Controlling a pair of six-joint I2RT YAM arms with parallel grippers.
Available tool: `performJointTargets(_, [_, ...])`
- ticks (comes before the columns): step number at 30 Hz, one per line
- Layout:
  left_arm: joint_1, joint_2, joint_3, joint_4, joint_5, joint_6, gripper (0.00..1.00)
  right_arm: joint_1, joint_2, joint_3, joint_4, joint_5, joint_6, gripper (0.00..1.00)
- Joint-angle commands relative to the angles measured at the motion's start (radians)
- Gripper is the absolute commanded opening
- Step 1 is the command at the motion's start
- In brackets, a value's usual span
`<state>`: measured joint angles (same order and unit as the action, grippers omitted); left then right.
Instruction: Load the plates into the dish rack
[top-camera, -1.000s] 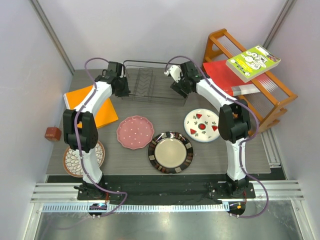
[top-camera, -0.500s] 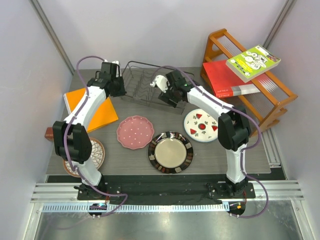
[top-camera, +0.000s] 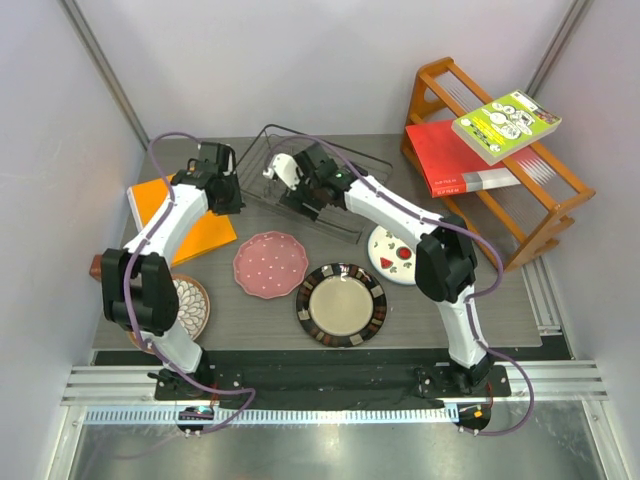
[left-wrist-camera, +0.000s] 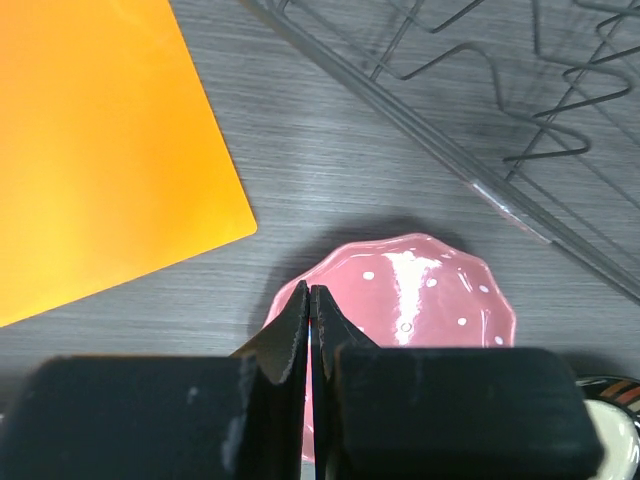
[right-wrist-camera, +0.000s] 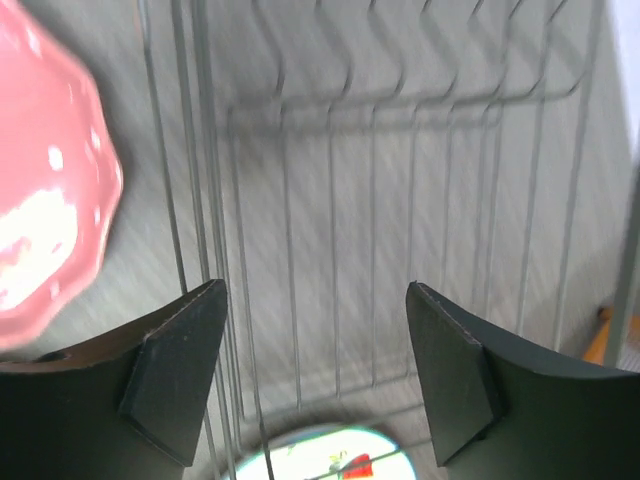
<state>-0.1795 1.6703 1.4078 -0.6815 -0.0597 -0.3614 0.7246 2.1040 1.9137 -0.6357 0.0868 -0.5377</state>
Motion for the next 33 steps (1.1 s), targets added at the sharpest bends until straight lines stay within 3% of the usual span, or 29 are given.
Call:
performJointTargets(1, [0.008,0.012,0.006,0.008,-0.022,-0.011,0.0,-0.013,0.033,0.14,0.075,0.077,0.027,0.8])
performJointTargets(7, [0.009,0.146,0.118,-0.009,-0.02,-0.002,0.0,-0.193,0.168,0.422,0.097,0.073,0.019,0.85])
performJointTargets(11, [0.009,0.195,0.172,0.003,-0.034,0.006,0.0,-0.278,0.218,0.49,0.073,-0.059,-0.041,0.88])
performJointTargets(12, [0.009,0.207,0.175,0.008,-0.014,0.013,0.05,-0.296,0.218,0.487,0.073,-0.111,-0.05,0.88])
performJointTargets(15, [0.008,0.215,0.172,0.02,-0.008,0.007,0.45,-0.353,0.238,0.489,0.068,-0.237,-0.056,0.89])
performJointTargets(16, [0.008,0.215,0.166,0.025,-0.005,0.007,0.49,-0.363,0.246,0.499,0.068,-0.252,-0.061,0.9])
performJointTargets(20, [0.008,0.213,0.143,0.031,0.0,0.018,0.48,-0.408,0.284,0.542,0.056,-0.283,-0.053,0.92])
performJointTargets(24, [0.008,0.244,0.158,0.045,0.0,0.033,0.41,-0.415,0.307,0.532,0.059,-0.243,-0.067,0.89])
performJointTargets(33, [0.008,0.385,0.324,0.036,0.001,0.064,0.34,-0.422,0.306,0.453,0.131,-0.151,-0.091,0.88])
